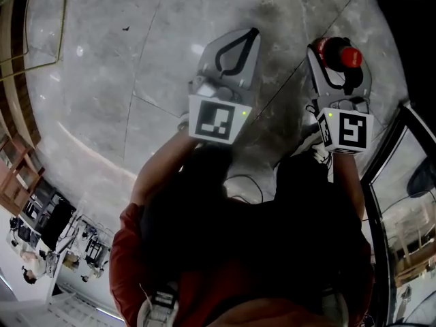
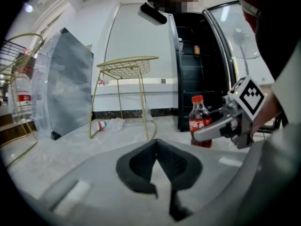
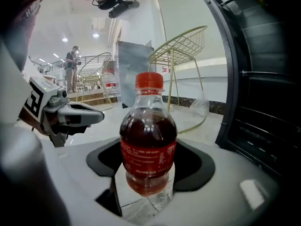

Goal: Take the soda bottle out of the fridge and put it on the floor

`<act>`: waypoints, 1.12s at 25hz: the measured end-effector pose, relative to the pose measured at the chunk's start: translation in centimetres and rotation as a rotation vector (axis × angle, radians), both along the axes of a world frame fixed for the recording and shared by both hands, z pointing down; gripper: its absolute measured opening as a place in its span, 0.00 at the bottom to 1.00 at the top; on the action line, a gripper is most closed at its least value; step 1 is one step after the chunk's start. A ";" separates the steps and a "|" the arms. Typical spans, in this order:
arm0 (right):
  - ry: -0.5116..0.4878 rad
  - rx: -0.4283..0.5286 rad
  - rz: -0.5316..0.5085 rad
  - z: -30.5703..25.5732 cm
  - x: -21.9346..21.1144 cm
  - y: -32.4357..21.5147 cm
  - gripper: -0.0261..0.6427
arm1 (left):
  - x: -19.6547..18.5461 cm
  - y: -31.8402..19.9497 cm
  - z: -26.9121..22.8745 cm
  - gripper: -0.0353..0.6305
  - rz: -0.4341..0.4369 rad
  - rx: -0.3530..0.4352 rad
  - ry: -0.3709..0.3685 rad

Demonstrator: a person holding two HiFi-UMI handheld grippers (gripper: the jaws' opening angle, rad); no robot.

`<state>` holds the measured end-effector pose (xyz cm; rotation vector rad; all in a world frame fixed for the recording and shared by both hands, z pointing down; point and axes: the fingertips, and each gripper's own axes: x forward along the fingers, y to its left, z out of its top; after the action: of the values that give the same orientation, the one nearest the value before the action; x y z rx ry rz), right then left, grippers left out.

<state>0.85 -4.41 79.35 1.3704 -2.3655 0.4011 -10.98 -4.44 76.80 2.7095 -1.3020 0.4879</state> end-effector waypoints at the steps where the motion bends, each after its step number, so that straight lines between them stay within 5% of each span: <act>1: 0.004 0.002 -0.006 0.1 -0.1 0.1 0.50 | 0.1 -0.1 -0.2 0.05 0.003 0.009 0.002; 28: 0.050 0.029 -0.027 3.8 0.3 -3.9 0.50 | 1.2 1.3 0.8 0.05 0.038 -0.011 -0.016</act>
<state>1.12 -8.30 83.18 1.3446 -2.3554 0.3227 -9.81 -3.12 77.58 2.7312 -1.2503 0.5201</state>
